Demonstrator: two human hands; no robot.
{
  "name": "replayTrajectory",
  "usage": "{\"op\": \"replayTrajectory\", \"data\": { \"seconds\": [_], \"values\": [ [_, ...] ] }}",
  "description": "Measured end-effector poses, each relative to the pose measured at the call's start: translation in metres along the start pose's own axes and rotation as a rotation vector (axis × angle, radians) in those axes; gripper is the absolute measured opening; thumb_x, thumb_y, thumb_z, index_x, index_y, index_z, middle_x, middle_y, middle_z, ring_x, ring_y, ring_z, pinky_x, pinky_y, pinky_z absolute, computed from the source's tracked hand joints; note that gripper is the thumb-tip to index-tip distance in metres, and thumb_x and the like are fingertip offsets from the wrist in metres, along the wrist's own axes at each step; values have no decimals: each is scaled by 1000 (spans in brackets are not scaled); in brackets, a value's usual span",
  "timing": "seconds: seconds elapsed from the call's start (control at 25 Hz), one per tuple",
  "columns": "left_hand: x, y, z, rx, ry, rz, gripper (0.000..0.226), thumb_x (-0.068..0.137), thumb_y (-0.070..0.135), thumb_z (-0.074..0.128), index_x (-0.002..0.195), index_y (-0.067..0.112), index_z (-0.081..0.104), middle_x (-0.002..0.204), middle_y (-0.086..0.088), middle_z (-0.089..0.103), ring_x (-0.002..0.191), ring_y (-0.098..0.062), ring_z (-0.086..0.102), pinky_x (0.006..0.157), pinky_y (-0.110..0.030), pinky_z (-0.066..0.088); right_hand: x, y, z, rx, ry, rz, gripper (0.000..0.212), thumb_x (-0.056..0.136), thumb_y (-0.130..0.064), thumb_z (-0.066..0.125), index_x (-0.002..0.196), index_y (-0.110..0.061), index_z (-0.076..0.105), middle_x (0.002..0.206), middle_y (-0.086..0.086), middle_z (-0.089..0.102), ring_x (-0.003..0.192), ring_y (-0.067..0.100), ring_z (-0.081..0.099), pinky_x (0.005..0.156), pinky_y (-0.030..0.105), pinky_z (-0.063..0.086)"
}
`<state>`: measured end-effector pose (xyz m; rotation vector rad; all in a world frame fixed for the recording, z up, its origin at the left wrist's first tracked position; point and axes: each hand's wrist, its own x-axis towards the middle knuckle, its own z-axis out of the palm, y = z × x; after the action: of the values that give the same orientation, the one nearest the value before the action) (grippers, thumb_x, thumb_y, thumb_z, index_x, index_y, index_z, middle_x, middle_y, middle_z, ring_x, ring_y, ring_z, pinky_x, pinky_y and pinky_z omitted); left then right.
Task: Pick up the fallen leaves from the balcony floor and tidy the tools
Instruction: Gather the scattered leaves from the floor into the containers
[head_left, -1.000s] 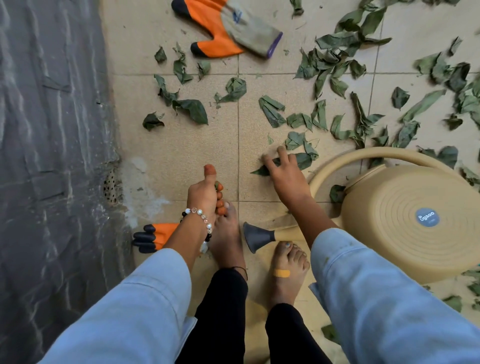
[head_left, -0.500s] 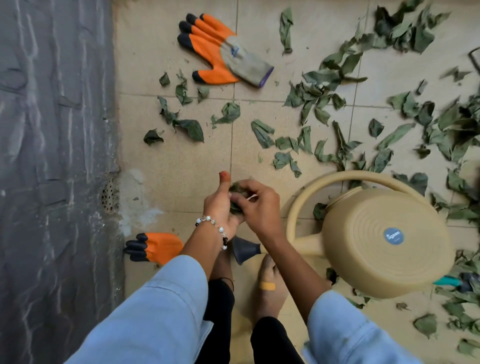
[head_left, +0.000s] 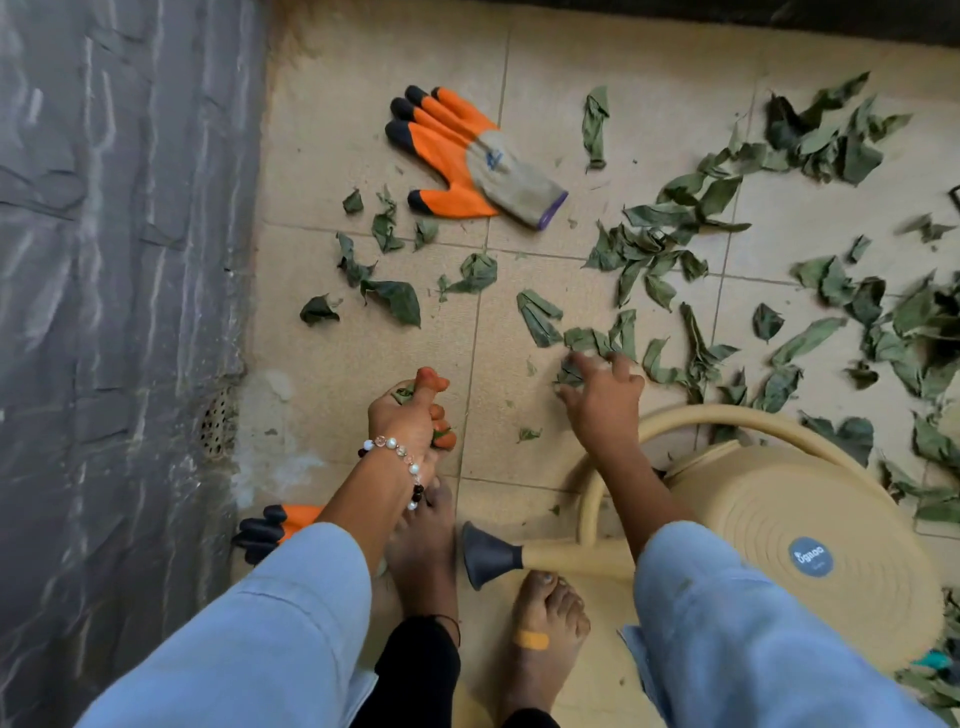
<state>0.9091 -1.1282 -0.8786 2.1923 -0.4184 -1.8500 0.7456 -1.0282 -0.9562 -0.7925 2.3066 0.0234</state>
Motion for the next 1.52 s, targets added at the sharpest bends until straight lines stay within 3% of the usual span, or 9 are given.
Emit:
{"op": "replayTrajectory", "data": {
  "seconds": [0.2, 0.4, 0.64, 0.8, 0.92, 1.0, 1.24, 1.36, 1.52],
  "values": [
    [4, 1, -13, 156, 16, -62, 68, 87, 71, 40, 68, 9, 57, 50, 1, 31, 38, -11, 21, 39, -16, 20, -6, 8, 30, -136, 99, -201, 24, 95, -5, 41, 111, 3, 57, 119, 19, 50, 105, 33, 46, 73, 35, 42],
    [3, -15, -26, 144, -3, -104, 65, 96, 61, 35, 62, 8, 52, 51, -2, 34, 30, -9, 21, 37, -12, 20, -18, -3, 27, 85, 59, -341, 15, 87, -7, 62, 98, -5, 71, 100, 9, 65, 90, 24, 58, 78, 31, 45],
    [7, -45, -37, 186, -4, -111, 61, 96, 56, 40, 64, 9, 58, 51, -2, 39, 34, -11, 25, 36, -13, 20, -57, 8, 74, -400, 58, -808, 32, 81, -8, 38, 76, 4, 67, 88, 16, 60, 78, 32, 56, 42, 33, 48],
    [9, -57, -47, 195, 7, -111, 56, 96, 54, 44, 68, 8, 61, 56, -5, 45, 36, -10, 28, 37, -15, 22, -41, -1, 62, -65, -19, -485, 14, 86, -2, 58, 93, 0, 71, 92, 12, 66, 89, 26, 60, 72, 34, 53],
    [-5, -55, -45, 175, 11, -102, 51, 97, 49, 46, 75, 6, 64, 61, -6, 47, 40, -12, 34, 41, -19, 28, -53, -18, 18, 938, -252, 64, 14, 75, 2, 74, 89, -1, 73, 84, 10, 73, 78, 19, 68, 75, 25, 56],
    [-20, -48, -39, 163, 11, -99, 50, 96, 51, 46, 78, 8, 66, 65, -6, 51, 46, -14, 38, 45, -23, 32, -83, -35, -8, 1319, -388, 130, 15, 72, 7, 74, 86, 2, 72, 81, 13, 73, 75, 21, 68, 75, 27, 58],
    [-79, -14, -12, -223, -15, -370, 49, 98, 46, 44, 72, 6, 54, 65, -12, 55, 61, -25, 54, 61, -32, 44, -177, -77, -41, 602, -55, -511, 21, 87, -20, 55, 98, -23, 73, 97, -9, 72, 97, 5, 58, 86, 33, 44],
    [-91, 0, -17, -262, 74, -386, 39, 100, 33, 42, 78, 4, 53, 65, -16, 58, 55, -27, 56, 53, -30, 44, -168, -70, -64, 197, -237, -717, 38, 90, -33, 41, 123, -42, 57, 134, -24, 52, 137, 12, 23, 102, 44, 16],
    [-80, 23, -20, -325, 154, -238, 35, 100, 17, 42, 67, 6, 45, 62, -6, 42, 47, -17, 37, 33, -11, 32, -136, -67, -100, 774, -446, -553, 38, 92, -12, 53, 102, -45, 70, 142, -14, 49, 135, 11, 37, 107, 35, 31]
  ]
}}
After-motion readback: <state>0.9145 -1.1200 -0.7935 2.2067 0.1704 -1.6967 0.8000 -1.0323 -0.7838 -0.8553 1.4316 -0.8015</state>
